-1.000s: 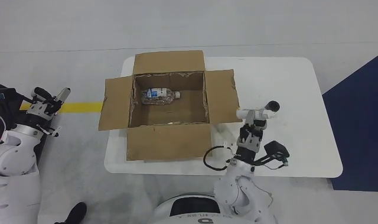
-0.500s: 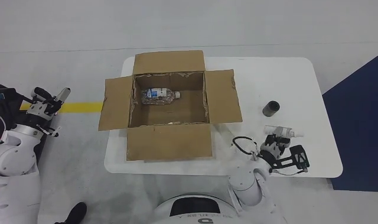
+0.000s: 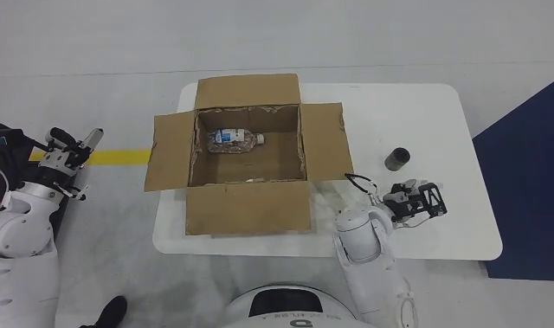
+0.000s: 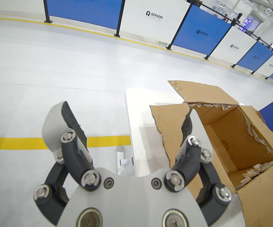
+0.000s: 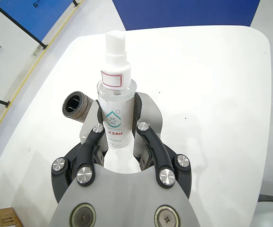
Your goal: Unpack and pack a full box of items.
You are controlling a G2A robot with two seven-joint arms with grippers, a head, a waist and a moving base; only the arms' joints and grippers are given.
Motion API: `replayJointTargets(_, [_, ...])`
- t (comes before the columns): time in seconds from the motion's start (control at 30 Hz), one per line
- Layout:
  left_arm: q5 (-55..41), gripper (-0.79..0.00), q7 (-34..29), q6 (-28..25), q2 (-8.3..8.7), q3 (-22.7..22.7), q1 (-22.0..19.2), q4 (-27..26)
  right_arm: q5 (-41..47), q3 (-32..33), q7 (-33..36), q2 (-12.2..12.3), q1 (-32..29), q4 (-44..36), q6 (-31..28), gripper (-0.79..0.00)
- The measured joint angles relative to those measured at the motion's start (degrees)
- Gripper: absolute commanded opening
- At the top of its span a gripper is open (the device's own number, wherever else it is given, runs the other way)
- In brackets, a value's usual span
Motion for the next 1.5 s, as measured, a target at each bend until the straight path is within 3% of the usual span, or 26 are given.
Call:
replayJointTargets(0.23, [0.00,0.000,0.00,0.00,0.00,0.00,0.00,0.00,-0.71,0.51,1.48,-1.41,4.97,6.77,-0.10,-0.779])
replayJointTargets(0.4, [0.00,0.000,0.00,0.00,0.00,0.00,0.00,0.00,-1.85,1.19,3.75,-1.86,6.79,9.26,-0.10,-0.520])
replayJointTargets(0.9, [0.00,0.000,0.00,0.00,0.00,0.00,0.00,0.00,-6.13,0.41,6.97,-2.62,4.94,6.40,-3.37,-0.449])
replayJointTargets(1.13, [0.00,0.000,0.00,0.00,0.00,0.00,0.00,0.00,-6.81,1.10,9.06,-2.48,1.37,2.61,-11.06,-0.394])
replayJointTargets(1.2, [0.00,0.000,0.00,0.00,0.00,0.00,0.00,0.00,-6.81,0.80,8.28,-2.54,-0.19,0.73,-14.40,-0.274])
replayJointTargets(1.23, [0.00,0.000,0.00,0.00,0.00,0.00,0.00,0.00,-6.73,0.54,7.54,-2.58,-1.24,-0.51,-16.40,-0.120])
replayJointTargets(1.27, [0.00,0.000,0.00,0.00,0.00,0.00,0.00,0.00,-6.70,0.01,6.38,-2.60,-2.91,-2.51,-19.73,-0.022])
replayJointTargets(1.37, [0.00,0.000,0.00,0.00,0.00,0.00,0.00,0.00,-8.48,-2.22,4.10,-2.40,-7.97,-6.76,-30.50,0.000])
replayJointTargets(1.5, [0.00,0.000,0.00,0.00,0.00,0.00,0.00,0.00,-15.07,-4.65,6.65,-1.56,-11.98,-10.50,-42.07,0.000])
